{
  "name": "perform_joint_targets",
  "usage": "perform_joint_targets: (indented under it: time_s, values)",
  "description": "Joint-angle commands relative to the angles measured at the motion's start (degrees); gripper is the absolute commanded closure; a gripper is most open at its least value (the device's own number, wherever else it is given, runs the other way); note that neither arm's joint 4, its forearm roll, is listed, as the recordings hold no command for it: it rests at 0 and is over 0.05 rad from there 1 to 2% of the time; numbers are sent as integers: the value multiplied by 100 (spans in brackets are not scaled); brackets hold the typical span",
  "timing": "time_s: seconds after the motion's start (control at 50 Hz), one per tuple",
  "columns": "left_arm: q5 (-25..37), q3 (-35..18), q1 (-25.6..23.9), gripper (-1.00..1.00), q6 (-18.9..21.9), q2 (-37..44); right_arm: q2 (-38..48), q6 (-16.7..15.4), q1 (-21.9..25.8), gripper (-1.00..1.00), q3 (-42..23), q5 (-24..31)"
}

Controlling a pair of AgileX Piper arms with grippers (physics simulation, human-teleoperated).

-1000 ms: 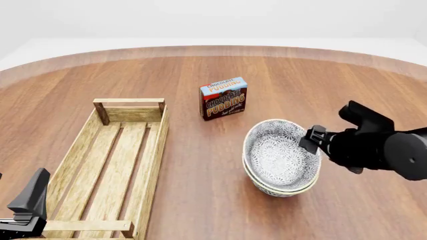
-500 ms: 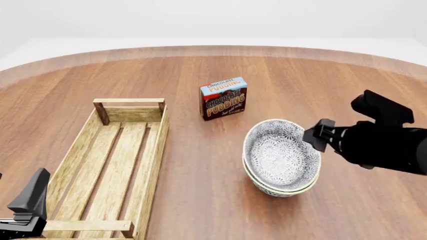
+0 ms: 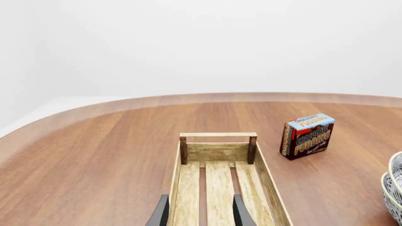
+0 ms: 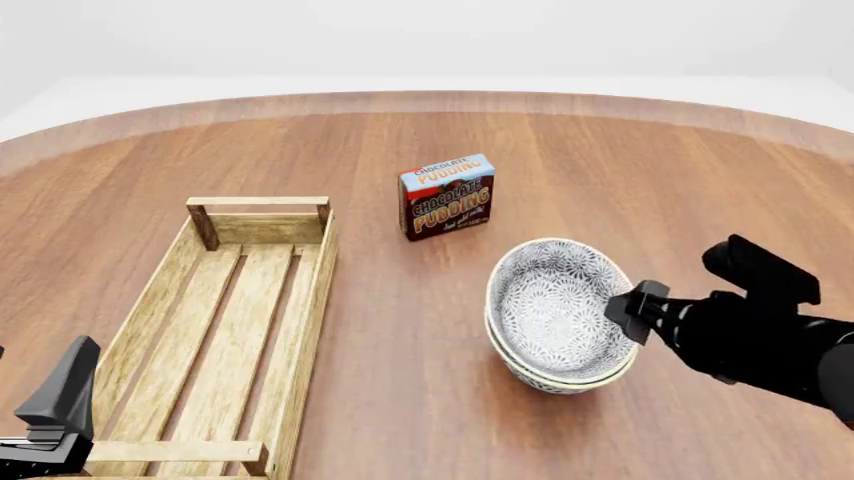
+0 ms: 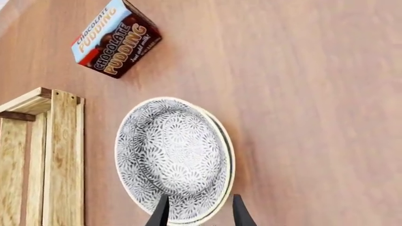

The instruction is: Stack the left bowl on the right bowl and place them in the tray.

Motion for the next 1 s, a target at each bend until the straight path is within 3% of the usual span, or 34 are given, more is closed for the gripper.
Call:
perform_joint_targets:
  time_s: [0.02, 0.46, 1.0]
  values:
    - [0, 0, 0, -100, 0, 0, -109, 106, -81, -100, 349, -216]
    - [0, 0, 0, -100, 0, 0, 415, 156, -228, -100, 439, -709]
    - [0, 0, 0, -100, 0, 0, 1817, 254, -262, -100, 492, -1886]
